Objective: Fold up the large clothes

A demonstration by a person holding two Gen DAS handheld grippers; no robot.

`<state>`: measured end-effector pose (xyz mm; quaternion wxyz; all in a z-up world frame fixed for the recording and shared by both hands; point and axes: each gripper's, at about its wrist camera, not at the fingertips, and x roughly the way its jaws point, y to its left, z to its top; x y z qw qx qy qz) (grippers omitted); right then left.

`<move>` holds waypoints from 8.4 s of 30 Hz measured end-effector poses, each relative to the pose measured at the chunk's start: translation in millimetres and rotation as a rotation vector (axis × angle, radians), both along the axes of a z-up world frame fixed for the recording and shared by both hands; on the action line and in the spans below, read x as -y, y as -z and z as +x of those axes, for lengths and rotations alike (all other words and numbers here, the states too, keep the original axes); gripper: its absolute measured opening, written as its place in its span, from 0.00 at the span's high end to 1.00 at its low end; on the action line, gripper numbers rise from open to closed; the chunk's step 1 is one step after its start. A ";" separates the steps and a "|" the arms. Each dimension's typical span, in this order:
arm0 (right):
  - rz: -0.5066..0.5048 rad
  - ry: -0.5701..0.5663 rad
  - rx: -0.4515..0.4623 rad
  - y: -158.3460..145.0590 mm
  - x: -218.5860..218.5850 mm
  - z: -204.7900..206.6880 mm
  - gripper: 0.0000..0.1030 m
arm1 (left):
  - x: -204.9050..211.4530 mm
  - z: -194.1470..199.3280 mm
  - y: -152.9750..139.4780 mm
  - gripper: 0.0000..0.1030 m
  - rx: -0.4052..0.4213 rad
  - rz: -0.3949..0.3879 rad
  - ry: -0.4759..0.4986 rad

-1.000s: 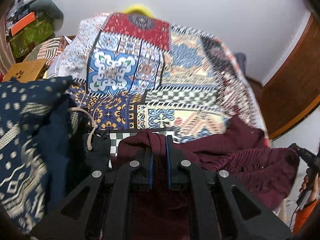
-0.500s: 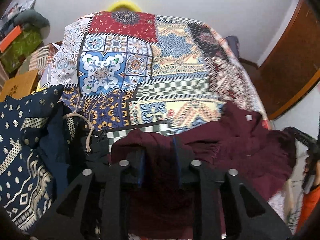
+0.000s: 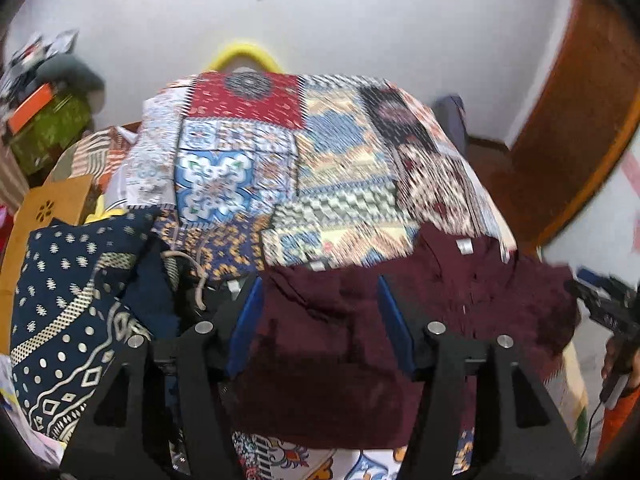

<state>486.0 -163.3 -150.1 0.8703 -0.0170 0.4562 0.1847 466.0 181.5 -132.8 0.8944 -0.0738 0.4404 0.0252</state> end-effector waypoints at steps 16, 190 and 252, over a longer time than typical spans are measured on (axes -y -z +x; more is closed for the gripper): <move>0.004 -0.101 -0.116 95.1 -58.9 -23.6 0.31 | 77.6 -24.5 122.2 0.41 -0.085 0.201 0.178; 0.067 -0.039 -0.184 105.7 29.6 -78.0 0.10 | 79.0 -107.5 108.5 0.14 -0.145 -0.024 0.173; 0.494 -0.051 -0.433 102.2 26.7 -12.4 0.62 | 80.2 0.0 95.5 0.51 -0.239 -0.579 0.249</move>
